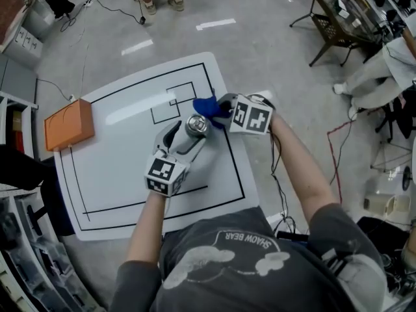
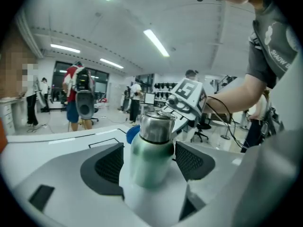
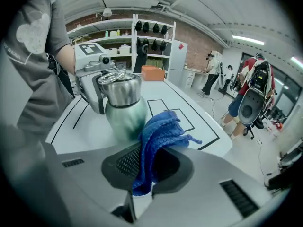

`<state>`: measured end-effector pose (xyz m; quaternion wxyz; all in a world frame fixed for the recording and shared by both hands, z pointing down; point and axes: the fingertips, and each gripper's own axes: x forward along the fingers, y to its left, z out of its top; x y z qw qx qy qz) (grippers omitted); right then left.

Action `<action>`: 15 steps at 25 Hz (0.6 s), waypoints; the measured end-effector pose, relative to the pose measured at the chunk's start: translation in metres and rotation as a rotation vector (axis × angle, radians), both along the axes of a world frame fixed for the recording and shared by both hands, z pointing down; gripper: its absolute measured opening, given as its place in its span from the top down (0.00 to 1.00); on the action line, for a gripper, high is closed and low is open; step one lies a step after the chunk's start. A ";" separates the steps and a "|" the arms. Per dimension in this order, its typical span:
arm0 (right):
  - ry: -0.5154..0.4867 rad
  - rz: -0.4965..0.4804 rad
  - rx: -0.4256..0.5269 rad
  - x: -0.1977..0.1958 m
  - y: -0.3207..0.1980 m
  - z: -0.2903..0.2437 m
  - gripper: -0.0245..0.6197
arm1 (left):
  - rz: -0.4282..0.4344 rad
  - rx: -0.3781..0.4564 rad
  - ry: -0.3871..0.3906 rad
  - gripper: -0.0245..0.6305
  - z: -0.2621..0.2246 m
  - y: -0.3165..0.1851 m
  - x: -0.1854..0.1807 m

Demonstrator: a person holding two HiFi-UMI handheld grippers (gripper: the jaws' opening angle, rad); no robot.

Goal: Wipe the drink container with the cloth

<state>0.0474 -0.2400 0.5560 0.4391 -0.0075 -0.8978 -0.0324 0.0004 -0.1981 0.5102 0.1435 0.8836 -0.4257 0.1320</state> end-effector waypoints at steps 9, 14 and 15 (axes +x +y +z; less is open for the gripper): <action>-0.071 0.109 0.055 0.030 0.015 -0.021 0.90 | -0.477 -0.051 -0.044 0.45 -0.002 0.004 0.009; -0.108 0.160 0.082 0.042 0.022 -0.035 0.90 | -0.593 -0.103 -0.008 0.45 0.004 -0.009 0.012; -0.120 0.171 0.086 0.044 0.022 -0.039 0.90 | -0.602 -0.109 -0.029 0.45 0.006 -0.011 0.011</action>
